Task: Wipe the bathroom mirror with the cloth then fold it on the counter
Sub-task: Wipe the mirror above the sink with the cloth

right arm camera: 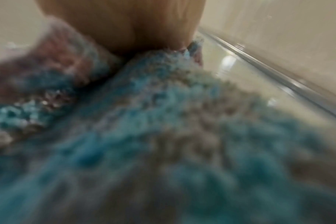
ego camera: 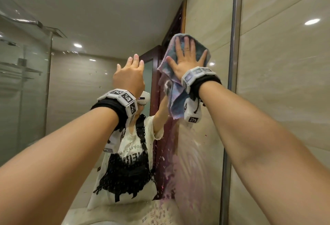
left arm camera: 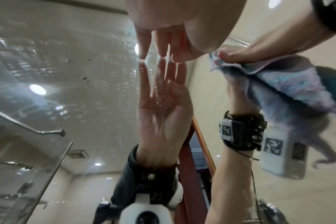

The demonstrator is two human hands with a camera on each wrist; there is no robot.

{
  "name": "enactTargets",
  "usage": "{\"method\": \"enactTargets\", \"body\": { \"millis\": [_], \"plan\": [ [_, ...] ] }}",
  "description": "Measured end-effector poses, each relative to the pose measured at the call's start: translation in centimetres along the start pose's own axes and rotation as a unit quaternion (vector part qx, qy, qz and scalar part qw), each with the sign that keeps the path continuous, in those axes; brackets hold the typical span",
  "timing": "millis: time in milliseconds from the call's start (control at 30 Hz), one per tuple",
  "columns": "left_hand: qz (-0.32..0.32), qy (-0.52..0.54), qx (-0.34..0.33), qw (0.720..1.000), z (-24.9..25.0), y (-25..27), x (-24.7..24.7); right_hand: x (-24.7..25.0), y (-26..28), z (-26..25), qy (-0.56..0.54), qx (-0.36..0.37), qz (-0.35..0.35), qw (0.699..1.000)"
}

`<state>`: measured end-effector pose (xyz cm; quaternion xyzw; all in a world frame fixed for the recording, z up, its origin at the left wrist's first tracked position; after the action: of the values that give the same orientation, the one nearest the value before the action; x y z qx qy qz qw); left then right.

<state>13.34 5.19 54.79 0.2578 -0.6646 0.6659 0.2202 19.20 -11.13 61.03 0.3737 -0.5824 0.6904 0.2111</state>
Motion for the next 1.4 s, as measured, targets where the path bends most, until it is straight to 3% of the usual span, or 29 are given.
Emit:
{"method": "enactTargets", "body": {
  "millis": [167,267,433,533,667,800,867,933,1033,1100,1300,1400],
  "plan": [
    [-0.004,-0.006,-0.003,1.000,0.2,0.0,-0.1,-0.7,0.6,2.9,-0.101,-0.113,0.025,0.988],
    [-0.004,-0.003,0.000,1.000,0.2,-0.1,-0.3,-2.8,2.5,3.0,-0.107,-0.134,0.035,0.985],
    [0.010,-0.015,-0.003,1.000,0.1,-0.2,-0.7,-4.8,4.7,-0.6,0.080,0.048,-0.026,0.995],
    [0.023,-0.012,-0.006,1.000,0.0,-0.1,-0.9,-2.5,2.7,-1.3,0.090,0.079,-0.037,0.992],
    [0.028,-0.005,-0.011,1.000,0.0,0.5,-1.7,-1.3,0.9,0.7,-0.014,-0.005,-0.010,1.000],
    [0.031,-0.008,-0.009,0.999,0.0,0.8,-2.4,-4.1,2.9,3.0,-0.112,-0.133,0.052,0.983],
    [0.029,-0.006,-0.006,1.000,0.1,0.7,-2.4,-5.8,4.6,3.3,-0.103,-0.159,0.064,0.980],
    [0.023,-0.010,-0.003,1.000,0.2,0.7,-2.4,-7.0,5.9,2.4,-0.050,-0.131,0.051,0.989],
    [0.024,-0.006,0.003,1.000,0.5,0.9,-2.5,-7.0,5.9,0.6,0.032,-0.007,0.004,0.999],
    [0.024,0.011,-0.003,1.000,0.5,1.3,-2.5,-5.8,4.8,0.4,0.045,0.039,-0.011,0.998],
    [0.036,0.031,-0.023,0.999,0.6,2.3,-2.8,-4.8,3.6,3.6,-0.100,-0.112,0.033,0.988],
    [0.022,0.013,-0.031,0.999,0.5,2.3,-3.1,-6.1,4.8,3.5,-0.090,-0.131,0.040,0.986]
  ]
}}
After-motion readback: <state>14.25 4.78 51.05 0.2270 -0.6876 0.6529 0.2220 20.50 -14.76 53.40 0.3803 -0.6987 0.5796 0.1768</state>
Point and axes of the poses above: each hand's wrist, its own y-axis away from the middle knuckle, its own x-axis out of the back of the hand, z = x × y, the point moved 3 cm from there along -y, towards the middle knuckle, and after that the axes turned 15 degrees about -z, right-handed, at the moved point
